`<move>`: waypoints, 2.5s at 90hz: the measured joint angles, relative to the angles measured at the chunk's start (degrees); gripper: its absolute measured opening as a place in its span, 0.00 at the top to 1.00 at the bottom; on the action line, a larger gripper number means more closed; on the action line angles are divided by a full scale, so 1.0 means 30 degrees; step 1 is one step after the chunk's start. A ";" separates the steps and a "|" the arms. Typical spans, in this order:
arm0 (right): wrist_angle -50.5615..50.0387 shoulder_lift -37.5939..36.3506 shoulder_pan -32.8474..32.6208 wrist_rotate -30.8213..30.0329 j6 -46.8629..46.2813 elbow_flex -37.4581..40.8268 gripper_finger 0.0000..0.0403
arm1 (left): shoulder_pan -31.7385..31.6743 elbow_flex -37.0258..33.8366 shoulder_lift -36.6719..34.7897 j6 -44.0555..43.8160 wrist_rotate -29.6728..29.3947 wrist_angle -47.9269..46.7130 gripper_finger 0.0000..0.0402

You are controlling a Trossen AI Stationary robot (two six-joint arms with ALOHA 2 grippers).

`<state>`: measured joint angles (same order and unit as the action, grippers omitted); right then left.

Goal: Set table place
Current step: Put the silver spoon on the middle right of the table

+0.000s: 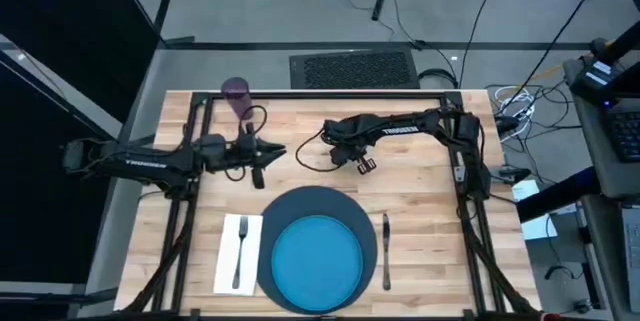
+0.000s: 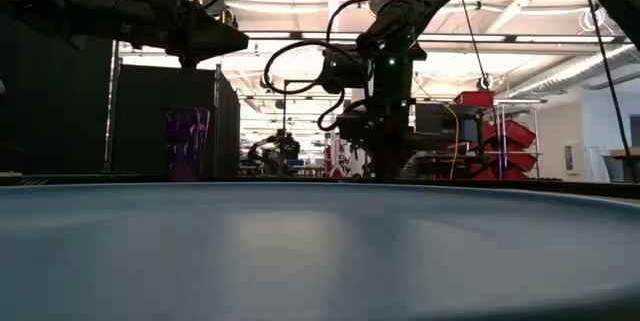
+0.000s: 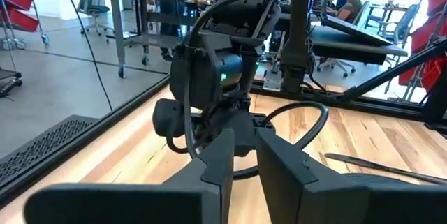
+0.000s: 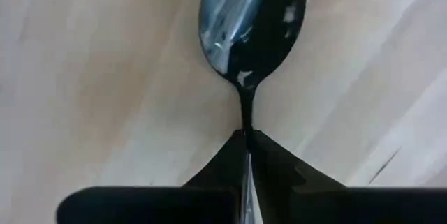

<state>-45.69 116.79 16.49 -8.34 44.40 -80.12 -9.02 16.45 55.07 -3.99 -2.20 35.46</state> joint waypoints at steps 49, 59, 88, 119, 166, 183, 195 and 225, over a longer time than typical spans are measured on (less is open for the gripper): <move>-0.1011 -0.0164 0.0000 -0.0058 -0.4767 -0.0021 1.00 | 0.0001 0.0000 0.0006 -0.0015 0.0000 0.0002 0.88; -0.0948 -0.0618 0.0000 -0.0058 -0.5532 -0.0021 1.00 | -0.0006 0.0000 0.0006 -0.0015 0.0000 0.0014 0.88; -0.0981 -0.1850 0.0102 0.0918 -0.8542 -0.0021 1.00 | 0.0001 0.0000 0.0006 -0.0031 0.0000 0.0015 0.88; -0.1993 -0.1887 0.0095 0.0904 -1.0822 -0.0028 1.00 | -0.0004 0.0000 0.0006 -0.0058 0.0000 0.0015 0.88; -0.4835 -0.1887 -0.0601 0.0133 -1.5922 -0.0043 1.00 | 0.0001 0.0000 0.0006 -0.0051 0.0000 0.0015 0.88; -0.5661 -0.2143 -0.1317 0.0210 -1.7563 -0.0043 1.00 | 0.0016 0.0000 0.0006 -0.0057 0.0000 0.0014 0.88; -0.6266 -0.3065 -0.1891 0.0240 -1.9838 -0.0043 1.00 | 0.0016 0.0000 -0.0001 -0.0058 0.0000 -0.0016 0.88; -0.6823 -0.7264 -0.4678 -0.0685 -2.8207 0.3471 1.00 | 0.0016 0.0000 0.0000 -0.0526 0.0887 -0.1198 0.88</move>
<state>-66.16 95.00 2.46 -10.40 -40.22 -69.71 -8.97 16.45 55.07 -5.57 0.47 31.87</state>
